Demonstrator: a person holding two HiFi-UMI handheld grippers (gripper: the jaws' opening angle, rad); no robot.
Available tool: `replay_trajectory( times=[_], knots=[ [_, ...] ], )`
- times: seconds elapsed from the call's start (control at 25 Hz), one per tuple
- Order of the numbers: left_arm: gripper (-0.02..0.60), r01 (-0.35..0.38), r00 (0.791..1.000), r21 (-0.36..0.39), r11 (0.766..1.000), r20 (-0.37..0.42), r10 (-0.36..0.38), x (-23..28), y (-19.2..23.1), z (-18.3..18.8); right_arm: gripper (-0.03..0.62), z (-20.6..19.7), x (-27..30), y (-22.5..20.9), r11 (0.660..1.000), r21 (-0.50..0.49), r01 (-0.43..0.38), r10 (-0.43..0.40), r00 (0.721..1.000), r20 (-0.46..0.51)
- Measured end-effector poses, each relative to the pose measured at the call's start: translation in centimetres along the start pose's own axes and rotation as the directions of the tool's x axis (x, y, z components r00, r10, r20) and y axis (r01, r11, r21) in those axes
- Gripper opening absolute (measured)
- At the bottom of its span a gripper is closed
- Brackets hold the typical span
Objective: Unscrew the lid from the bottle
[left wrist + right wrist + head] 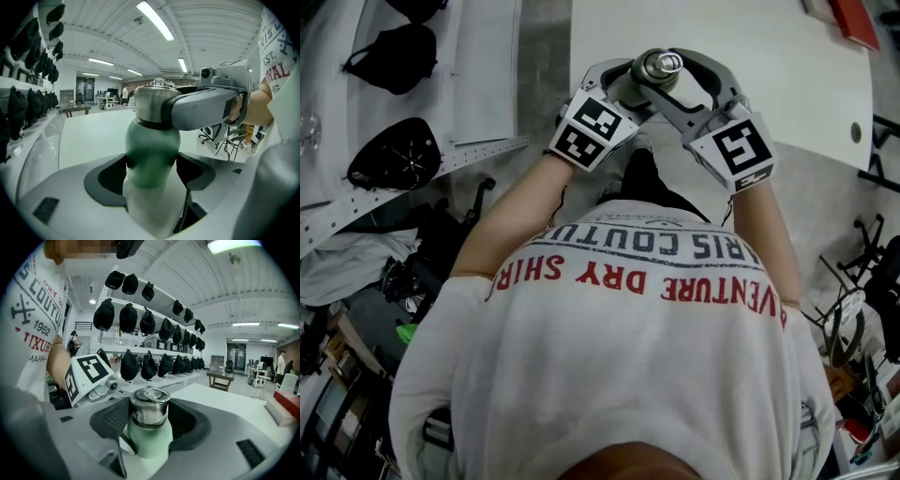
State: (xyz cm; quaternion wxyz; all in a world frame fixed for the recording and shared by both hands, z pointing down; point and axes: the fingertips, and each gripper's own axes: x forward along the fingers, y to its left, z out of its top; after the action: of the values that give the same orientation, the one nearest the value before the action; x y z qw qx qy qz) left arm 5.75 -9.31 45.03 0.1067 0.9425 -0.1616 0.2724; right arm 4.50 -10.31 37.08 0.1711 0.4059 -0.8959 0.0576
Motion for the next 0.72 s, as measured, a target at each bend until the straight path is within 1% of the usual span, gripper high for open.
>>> replay_trajectory(
  times=[0.2, 0.4, 0.56, 0.72],
  knots=[
    [0.35, 0.05, 0.999, 0.034, 0.998, -0.017, -0.049, -0.02, 0.13, -0.02, 0.252, -0.05, 0.03, 0.15, 0.994, -0.046, -0.102, 0.101, 0.995, -0.024],
    [0.35, 0.12, 0.992, 0.084, 0.989, -0.054, -0.116, -0.09, 0.29, 0.0, 0.252, 0.08, 0.16, 0.31, 0.975, -0.097, -0.2, 0.196, 0.979, -0.054],
    [0.35, 0.184, 0.981, 0.126, 0.975, -0.079, -0.175, -0.05, 0.35, 0.05, 0.251, 0.2, 0.17, 0.35, 0.949, -0.121, -0.291, 0.285, 0.956, -0.067],
    [0.35, 0.245, 0.968, 0.168, 0.955, -0.102, -0.231, 0.02, 0.4, 0.16, 0.252, 0.44, 0.16, 0.36, 0.912, -0.132, -0.389, 0.382, 0.921, -0.078]
  ],
)
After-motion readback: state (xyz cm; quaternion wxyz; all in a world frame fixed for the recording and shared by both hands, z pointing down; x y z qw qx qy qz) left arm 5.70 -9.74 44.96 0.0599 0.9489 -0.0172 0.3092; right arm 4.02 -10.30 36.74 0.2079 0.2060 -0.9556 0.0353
